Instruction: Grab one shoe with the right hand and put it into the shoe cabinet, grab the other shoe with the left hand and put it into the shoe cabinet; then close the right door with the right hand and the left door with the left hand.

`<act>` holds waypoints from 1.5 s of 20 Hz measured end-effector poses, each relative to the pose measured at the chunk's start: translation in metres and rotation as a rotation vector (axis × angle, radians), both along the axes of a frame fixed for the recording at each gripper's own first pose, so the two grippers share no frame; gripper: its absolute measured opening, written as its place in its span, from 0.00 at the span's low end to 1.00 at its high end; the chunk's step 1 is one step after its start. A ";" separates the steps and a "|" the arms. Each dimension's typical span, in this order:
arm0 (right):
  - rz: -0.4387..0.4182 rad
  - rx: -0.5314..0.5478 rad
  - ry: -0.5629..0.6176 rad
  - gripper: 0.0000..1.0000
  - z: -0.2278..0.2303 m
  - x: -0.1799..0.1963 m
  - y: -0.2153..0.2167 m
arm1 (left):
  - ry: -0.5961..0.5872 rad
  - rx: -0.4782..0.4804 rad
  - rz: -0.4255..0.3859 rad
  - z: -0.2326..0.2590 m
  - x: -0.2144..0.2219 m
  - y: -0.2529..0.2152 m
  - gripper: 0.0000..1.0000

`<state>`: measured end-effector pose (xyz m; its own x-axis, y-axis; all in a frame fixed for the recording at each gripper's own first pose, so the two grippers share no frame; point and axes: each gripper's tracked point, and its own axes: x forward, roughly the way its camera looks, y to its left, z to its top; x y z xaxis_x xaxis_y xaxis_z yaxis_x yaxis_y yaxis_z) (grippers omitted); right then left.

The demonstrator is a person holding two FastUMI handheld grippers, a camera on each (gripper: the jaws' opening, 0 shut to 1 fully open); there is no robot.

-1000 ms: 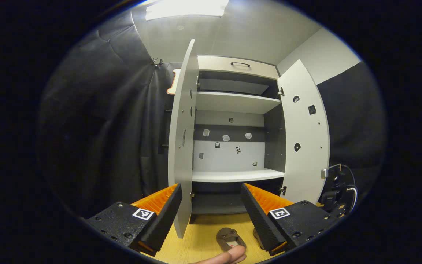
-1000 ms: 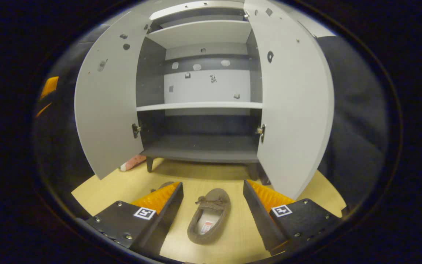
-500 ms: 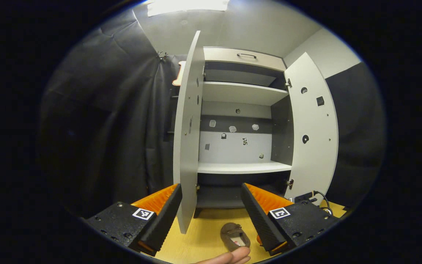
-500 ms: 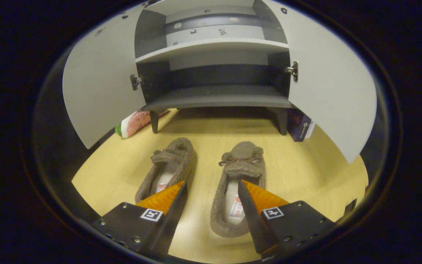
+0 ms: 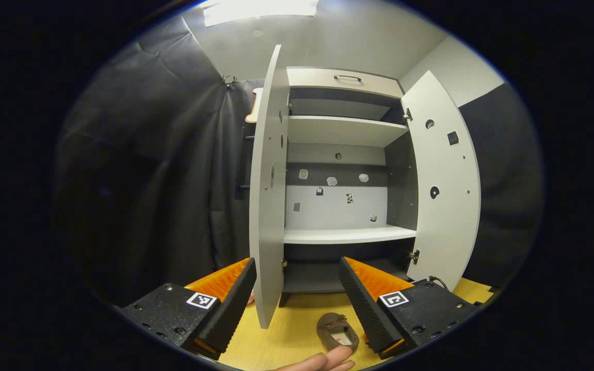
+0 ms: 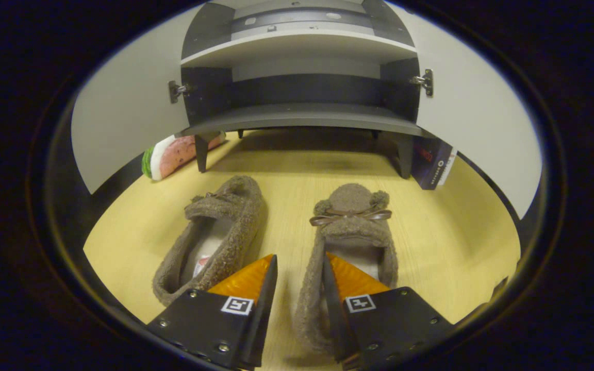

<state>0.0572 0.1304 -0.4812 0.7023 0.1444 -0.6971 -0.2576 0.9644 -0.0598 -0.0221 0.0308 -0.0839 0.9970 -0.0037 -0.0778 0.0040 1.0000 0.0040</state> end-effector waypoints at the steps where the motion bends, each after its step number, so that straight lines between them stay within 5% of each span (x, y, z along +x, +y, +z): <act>1: -0.001 0.011 -0.019 0.51 0.001 0.002 0.000 | -0.004 0.001 -0.004 -0.001 -0.001 -0.002 0.98; 4: -0.054 -0.034 -0.063 0.48 -0.003 0.013 -0.014 | -0.009 -0.004 -0.015 -0.002 0.000 -0.006 0.98; 6: -0.104 0.061 -0.046 0.09 0.001 0.010 -0.013 | -0.002 -0.010 -0.019 -0.007 0.004 -0.008 0.99; 10: -0.108 0.227 -0.057 0.08 0.011 0.007 -0.010 | 0.007 -0.010 -0.010 -0.018 0.011 -0.005 0.99; 15: -0.105 0.293 -0.138 0.01 0.045 0.000 -0.021 | 0.023 -0.019 -0.033 -0.033 0.015 -0.008 0.98; 30: 0.016 0.339 -0.426 0.01 0.273 0.019 -0.019 | 0.012 -0.032 -0.046 -0.021 0.063 -0.012 0.98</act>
